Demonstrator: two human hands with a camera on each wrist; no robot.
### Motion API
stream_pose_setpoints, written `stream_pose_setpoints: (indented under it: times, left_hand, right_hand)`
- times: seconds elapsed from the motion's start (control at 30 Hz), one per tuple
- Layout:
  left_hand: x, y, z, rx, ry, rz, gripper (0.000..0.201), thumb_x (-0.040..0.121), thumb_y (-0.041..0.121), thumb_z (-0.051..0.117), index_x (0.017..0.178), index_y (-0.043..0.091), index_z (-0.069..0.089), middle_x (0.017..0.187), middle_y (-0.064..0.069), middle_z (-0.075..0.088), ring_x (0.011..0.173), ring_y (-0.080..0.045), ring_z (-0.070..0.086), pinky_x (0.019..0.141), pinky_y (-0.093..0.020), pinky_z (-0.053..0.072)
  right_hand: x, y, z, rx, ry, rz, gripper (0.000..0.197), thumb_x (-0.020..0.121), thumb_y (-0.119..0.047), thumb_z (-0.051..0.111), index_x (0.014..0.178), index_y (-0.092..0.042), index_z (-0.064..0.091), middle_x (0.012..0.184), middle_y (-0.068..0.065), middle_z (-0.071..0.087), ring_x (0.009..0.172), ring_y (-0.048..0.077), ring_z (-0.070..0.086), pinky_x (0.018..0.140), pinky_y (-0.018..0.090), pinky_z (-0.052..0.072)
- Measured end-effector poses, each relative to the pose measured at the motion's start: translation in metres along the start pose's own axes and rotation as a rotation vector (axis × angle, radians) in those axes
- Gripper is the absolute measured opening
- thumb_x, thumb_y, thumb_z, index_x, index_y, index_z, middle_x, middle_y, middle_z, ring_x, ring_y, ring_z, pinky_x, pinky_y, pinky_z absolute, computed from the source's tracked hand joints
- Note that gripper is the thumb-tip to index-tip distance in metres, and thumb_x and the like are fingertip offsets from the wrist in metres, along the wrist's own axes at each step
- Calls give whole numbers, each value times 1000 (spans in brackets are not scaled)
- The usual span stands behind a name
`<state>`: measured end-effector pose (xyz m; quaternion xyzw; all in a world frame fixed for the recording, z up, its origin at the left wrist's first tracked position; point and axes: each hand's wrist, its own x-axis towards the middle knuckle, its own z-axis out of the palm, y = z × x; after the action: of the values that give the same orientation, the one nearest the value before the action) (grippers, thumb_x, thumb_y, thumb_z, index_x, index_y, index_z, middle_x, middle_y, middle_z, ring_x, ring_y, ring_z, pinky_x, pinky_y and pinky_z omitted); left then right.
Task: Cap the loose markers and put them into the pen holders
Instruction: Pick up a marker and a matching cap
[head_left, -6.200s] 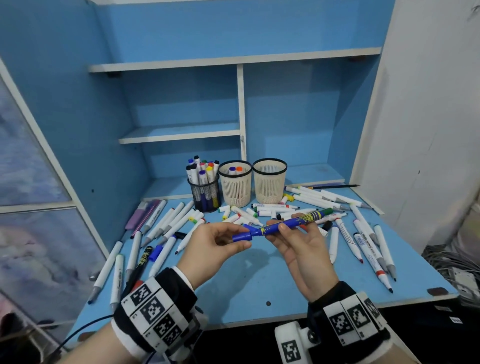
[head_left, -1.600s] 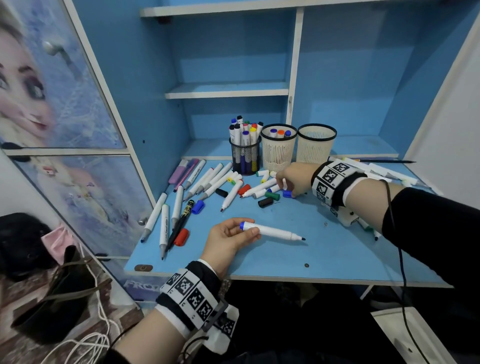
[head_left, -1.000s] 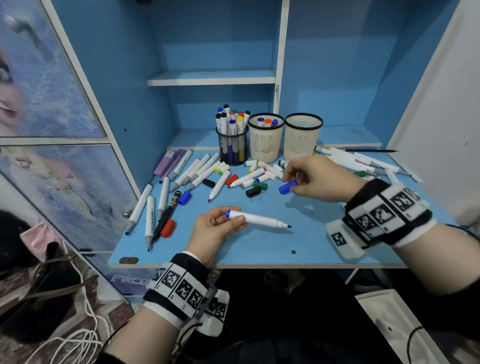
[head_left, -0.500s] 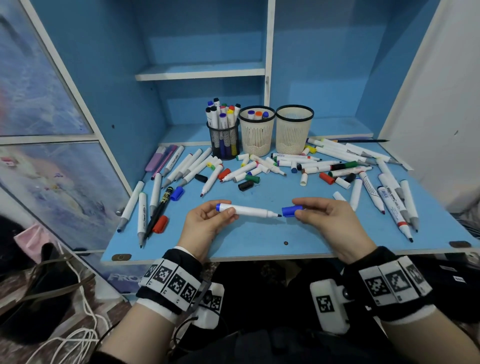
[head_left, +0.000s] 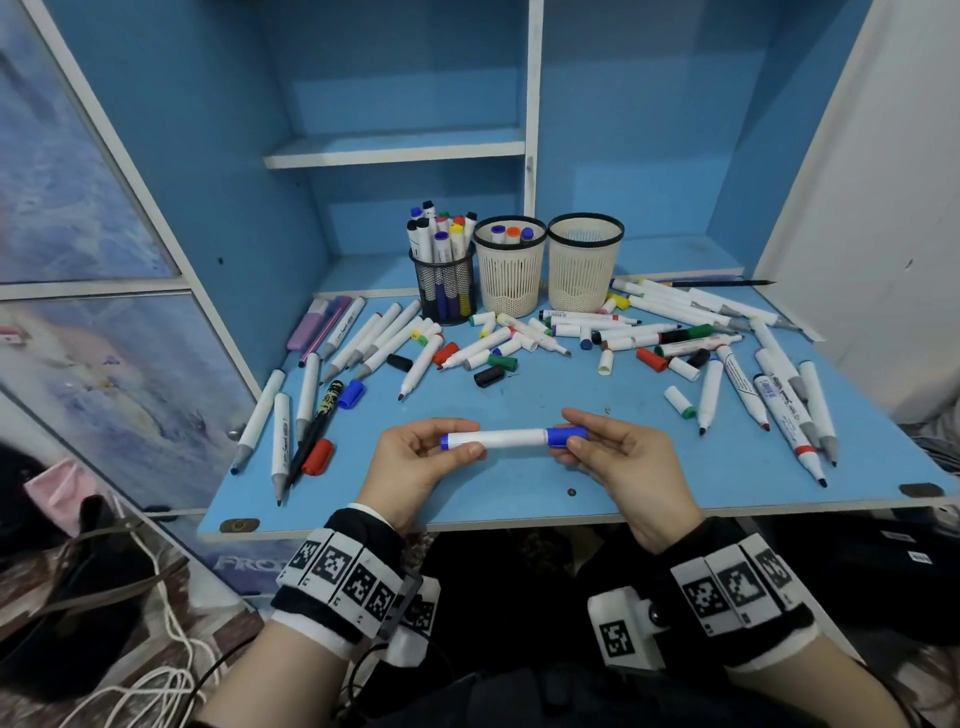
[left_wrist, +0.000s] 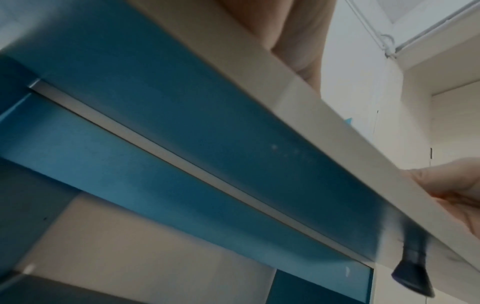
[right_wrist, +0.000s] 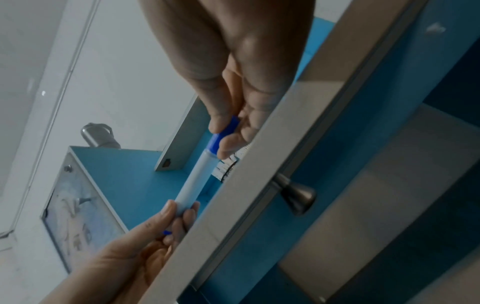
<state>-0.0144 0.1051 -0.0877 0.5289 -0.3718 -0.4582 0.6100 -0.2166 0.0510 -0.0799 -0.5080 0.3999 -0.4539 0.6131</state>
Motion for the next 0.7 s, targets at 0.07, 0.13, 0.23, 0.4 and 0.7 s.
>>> stream_pose_setpoints:
  times: [0.07, 0.13, 0.23, 0.4, 0.7]
  left_hand:
    - [0, 0, 0, 38, 2, 4, 22, 72, -9, 70, 87, 7, 72, 82, -11, 73, 70, -17, 71, 71, -17, 55]
    - [-1, 1, 2, 88, 4, 9, 21, 74, -10, 69, 88, 5, 71, 86, -10, 71, 67, -14, 70, 68, -14, 54]
    - [-1, 2, 4, 140, -10, 13, 19, 77, -10, 66, 95, -4, 69, 72, -7, 71, 60, -11, 68, 64, -14, 53]
    - [-3, 4, 6, 209, -56, 9, 14, 80, -9, 64, 94, -8, 67, 60, -6, 69, 55, -11, 65, 64, -17, 54]
    - [-2, 16, 12, -53, 151, -5, 22, 76, -6, 69, 92, 4, 56, 67, -10, 72, 56, -15, 67, 55, -18, 53]
  right_hand:
    - [1, 1, 2, -36, 10, -13, 29, 87, 10, 55, 106, -9, 65, 87, 6, 72, 67, 10, 70, 71, 17, 56]
    - [1, 3, 5, -76, 39, -33, 28, 87, 11, 54, 100, -10, 67, 83, 5, 71, 65, 9, 69, 68, 16, 55]
    - [2, 8, 12, -103, 79, -72, 34, 88, 12, 52, 87, -18, 67, 76, 3, 70, 61, 7, 67, 65, 15, 54]
    - [4, 12, 11, -120, 85, -65, 26, 88, 12, 52, 95, -6, 68, 74, 5, 69, 59, 6, 66, 63, 14, 53]
    - [6, -15, -2, -186, 5, -72, 30, 84, 6, 62, 88, -23, 70, 90, 0, 72, 76, 7, 69, 73, 13, 53]
